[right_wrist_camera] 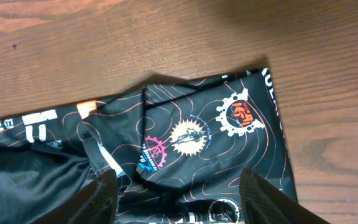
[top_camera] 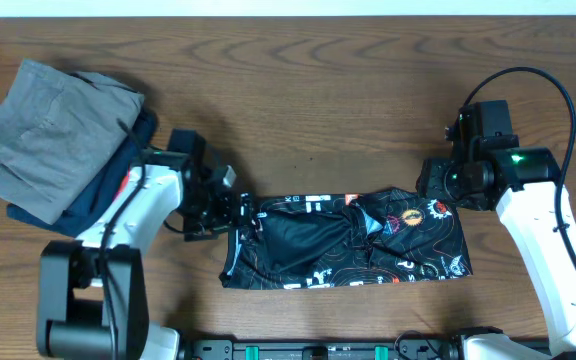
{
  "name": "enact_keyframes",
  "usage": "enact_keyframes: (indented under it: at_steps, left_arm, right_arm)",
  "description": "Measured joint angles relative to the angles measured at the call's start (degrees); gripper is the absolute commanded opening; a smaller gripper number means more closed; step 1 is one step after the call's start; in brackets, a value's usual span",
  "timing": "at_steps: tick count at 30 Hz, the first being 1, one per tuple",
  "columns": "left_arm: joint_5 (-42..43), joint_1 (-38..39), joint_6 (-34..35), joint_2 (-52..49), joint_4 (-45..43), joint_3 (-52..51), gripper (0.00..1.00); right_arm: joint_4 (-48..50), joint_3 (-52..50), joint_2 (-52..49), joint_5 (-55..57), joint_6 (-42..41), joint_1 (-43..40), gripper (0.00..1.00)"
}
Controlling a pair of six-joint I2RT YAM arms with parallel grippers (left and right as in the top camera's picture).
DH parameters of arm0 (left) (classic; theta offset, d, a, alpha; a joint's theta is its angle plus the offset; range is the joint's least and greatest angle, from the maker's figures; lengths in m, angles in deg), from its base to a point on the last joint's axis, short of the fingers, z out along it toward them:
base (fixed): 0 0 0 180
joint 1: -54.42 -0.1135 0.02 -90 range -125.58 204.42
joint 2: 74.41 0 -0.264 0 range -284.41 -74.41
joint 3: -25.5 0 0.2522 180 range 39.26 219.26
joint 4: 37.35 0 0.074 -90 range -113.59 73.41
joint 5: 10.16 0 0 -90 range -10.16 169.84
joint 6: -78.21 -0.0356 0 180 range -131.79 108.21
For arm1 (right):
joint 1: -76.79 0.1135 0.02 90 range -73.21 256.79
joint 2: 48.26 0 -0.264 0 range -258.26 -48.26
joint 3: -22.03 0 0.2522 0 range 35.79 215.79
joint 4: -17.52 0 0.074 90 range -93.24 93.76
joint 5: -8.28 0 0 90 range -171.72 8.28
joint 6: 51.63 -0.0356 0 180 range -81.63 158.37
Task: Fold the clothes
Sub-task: 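Fold the jersey's left end rightward over the middle with the left gripper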
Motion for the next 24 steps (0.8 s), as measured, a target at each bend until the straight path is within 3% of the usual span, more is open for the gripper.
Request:
enact_keyframes:
  at_steps: [10, 11, 14, 18, 20, 24]
  left_arm:
    - [4.0, 3.3, 1.4, -3.9, -4.3, -3.0, 1.00]
    - [4.9, 3.8, 1.6, -3.9, -4.8, -3.2, 0.96]
    - [6.4, 5.3, 2.1, -4.1, -6.1, -3.7, 0.67]
    - [6.4, 6.1, 2.2, -5.5, -6.8, -4.7, 0.19]
    - [6.1, 5.5, 2.0, -5.9, -6.8, -4.8, 0.09]
    - [4.9, 2.1, 2.0, -5.9, -4.3, -2.8, 0.06]
  right_arm:
    - [-0.3, 0.0, 0.0, 0.0, 0.0, 0.0, 0.59]
    - [-0.3, 0.0, 0.0, 0.0, 0.0, 0.0, 0.59]
    - [-0.3, 0.0, 0.0, 0.0, 0.0, 0.0, 0.59]
    - [-0.4, 0.0, 0.0, 0.0, 0.0, 0.0, 0.58]
    - [-0.4, 0.0, 0.0, 0.0, 0.0, 0.0, 0.58]
    - [-0.4, 0.0, 0.0, 0.0, 0.0, 0.0, 0.57]
